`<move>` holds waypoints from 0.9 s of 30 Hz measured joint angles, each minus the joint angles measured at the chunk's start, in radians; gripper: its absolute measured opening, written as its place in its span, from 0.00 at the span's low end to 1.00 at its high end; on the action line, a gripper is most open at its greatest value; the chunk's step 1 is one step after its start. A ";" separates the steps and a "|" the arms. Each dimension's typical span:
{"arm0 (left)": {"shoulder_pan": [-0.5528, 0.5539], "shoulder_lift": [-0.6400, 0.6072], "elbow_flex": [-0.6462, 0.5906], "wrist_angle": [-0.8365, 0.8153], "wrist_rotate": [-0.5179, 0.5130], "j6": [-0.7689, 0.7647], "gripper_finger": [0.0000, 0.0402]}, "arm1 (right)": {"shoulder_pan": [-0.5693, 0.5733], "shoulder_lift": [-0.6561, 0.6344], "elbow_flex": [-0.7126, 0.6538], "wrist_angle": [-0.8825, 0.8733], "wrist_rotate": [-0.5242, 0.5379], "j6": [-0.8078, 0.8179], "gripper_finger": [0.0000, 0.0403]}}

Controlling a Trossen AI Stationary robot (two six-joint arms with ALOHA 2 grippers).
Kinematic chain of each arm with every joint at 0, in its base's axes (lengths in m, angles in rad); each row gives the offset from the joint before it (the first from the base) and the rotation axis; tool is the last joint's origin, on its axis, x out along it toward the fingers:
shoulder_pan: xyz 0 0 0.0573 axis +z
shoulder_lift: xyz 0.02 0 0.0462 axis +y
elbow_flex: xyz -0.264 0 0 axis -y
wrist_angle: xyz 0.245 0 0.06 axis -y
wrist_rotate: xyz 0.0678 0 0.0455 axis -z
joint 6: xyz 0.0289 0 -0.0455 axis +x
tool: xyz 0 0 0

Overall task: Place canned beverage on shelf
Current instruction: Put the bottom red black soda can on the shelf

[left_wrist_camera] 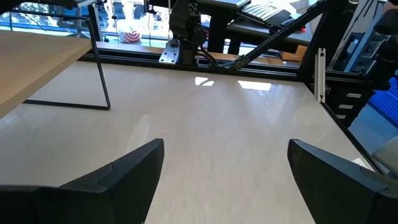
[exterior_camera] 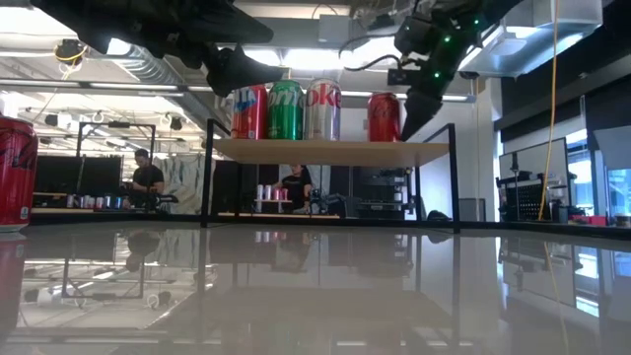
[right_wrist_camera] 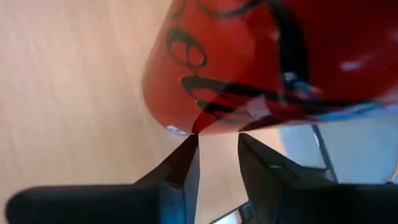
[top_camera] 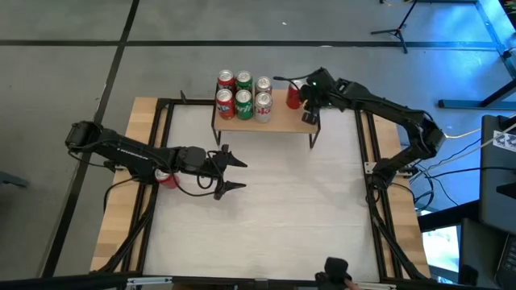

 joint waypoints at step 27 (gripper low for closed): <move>0.000 0.000 0.000 0.000 0.000 0.000 0.83 | 0.000 0.014 0.000 0.269 0.038 -0.229 0.25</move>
